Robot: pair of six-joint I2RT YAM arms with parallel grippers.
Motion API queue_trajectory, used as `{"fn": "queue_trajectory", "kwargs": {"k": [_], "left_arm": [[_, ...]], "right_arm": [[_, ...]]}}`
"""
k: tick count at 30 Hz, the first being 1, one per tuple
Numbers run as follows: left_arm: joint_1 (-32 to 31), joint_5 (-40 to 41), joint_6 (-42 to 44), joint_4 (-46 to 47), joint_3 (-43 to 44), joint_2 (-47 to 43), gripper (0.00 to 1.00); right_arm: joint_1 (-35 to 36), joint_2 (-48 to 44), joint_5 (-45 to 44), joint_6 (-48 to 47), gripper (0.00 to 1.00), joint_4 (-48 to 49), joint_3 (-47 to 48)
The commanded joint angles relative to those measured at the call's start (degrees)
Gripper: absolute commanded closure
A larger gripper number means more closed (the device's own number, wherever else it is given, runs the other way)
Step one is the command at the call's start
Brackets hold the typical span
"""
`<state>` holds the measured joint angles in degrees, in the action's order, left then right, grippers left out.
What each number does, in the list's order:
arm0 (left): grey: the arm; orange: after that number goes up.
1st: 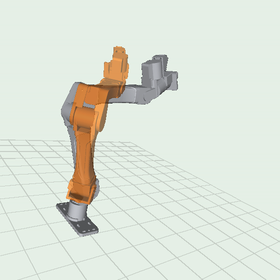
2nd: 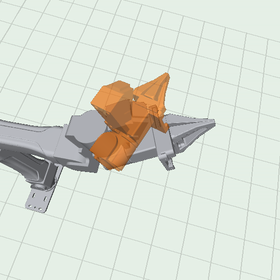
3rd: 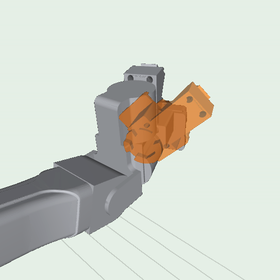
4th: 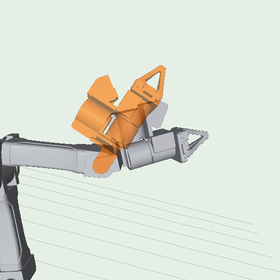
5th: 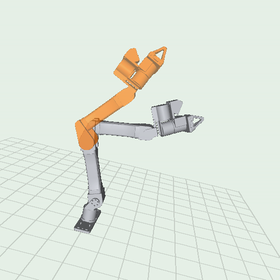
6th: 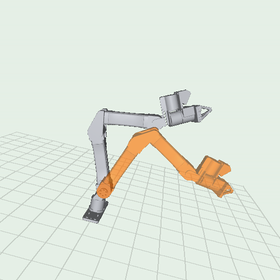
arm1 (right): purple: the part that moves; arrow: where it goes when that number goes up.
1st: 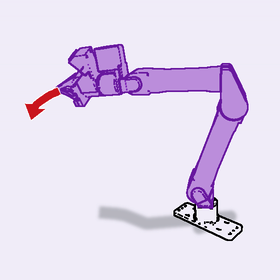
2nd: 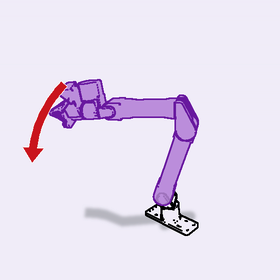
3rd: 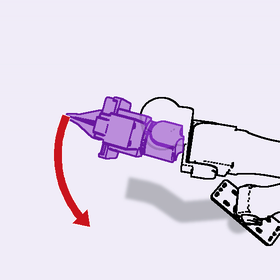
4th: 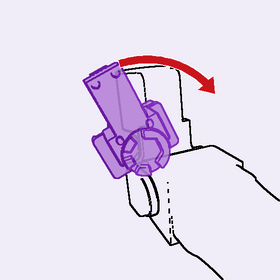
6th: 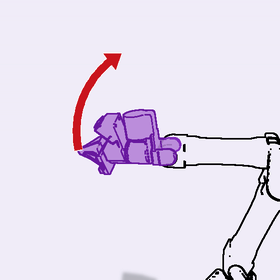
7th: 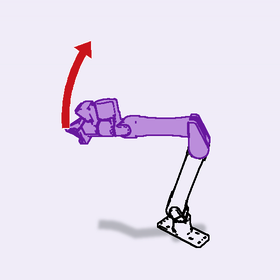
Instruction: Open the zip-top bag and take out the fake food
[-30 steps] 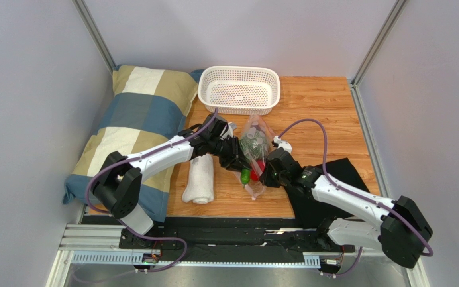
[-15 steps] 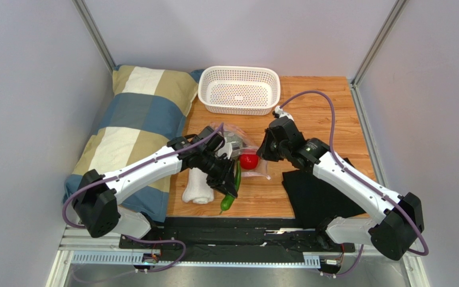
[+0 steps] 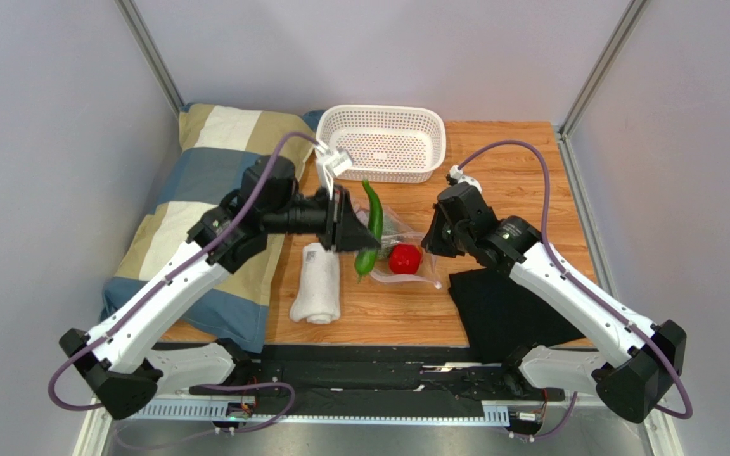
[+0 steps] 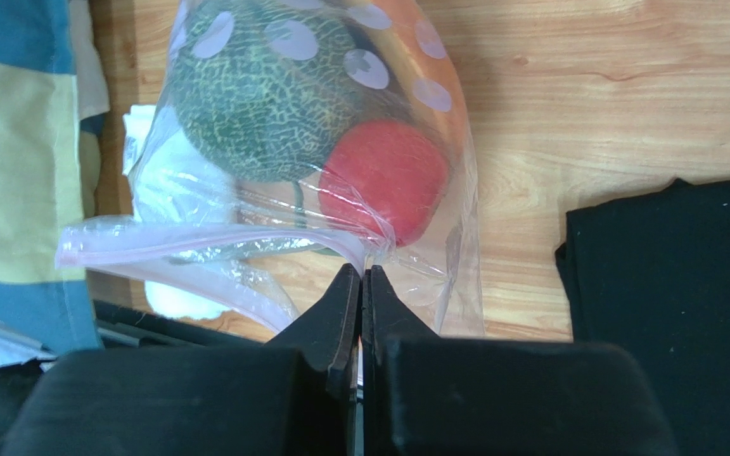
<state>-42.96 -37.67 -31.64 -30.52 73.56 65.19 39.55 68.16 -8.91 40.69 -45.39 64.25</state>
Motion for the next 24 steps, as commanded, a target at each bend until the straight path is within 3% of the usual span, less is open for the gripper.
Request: {"fn": "queue_trajectory", "kwargs": {"k": [1, 6, 9, 14, 19, 24], "left_arm": [[8.85, 11.64, -4.13, 1.71, 8.51, 12.04, 1.00], [12.63, 23.33, -4.39, -2.27, 27.14, 31.12, 1.00], [15.18, 24.48, -4.75, 3.79, 34.17, 40.34, 1.00], [19.13, 26.24, -5.62, 2.75, 51.90, 57.99, 1.00], [20.02, 32.83, -12.73, 11.26, 54.50, 65.23, 1.00], [20.28, 35.29, -18.98, 10.32, 58.80, 72.97, 0.99]], "right_arm": [[-0.18, -3.55, 5.12, 0.27, 1.00, 0.03, 2.29], [-0.26, -3.39, 8.12, 0.01, 1.00, 3.55, 0.96], [-0.26, -2.68, 10.75, -1.04, 1.00, 3.46, 1.40], [-0.18, -3.21, 10.93, -3.24, 1.00, 1.27, 1.06], [-0.52, -4.35, 10.84, -4.56, 1.00, 0.13, 0.61], [-2.02, -5.23, 9.43, -5.62, 1.00, -0.84, 1.49]]}}
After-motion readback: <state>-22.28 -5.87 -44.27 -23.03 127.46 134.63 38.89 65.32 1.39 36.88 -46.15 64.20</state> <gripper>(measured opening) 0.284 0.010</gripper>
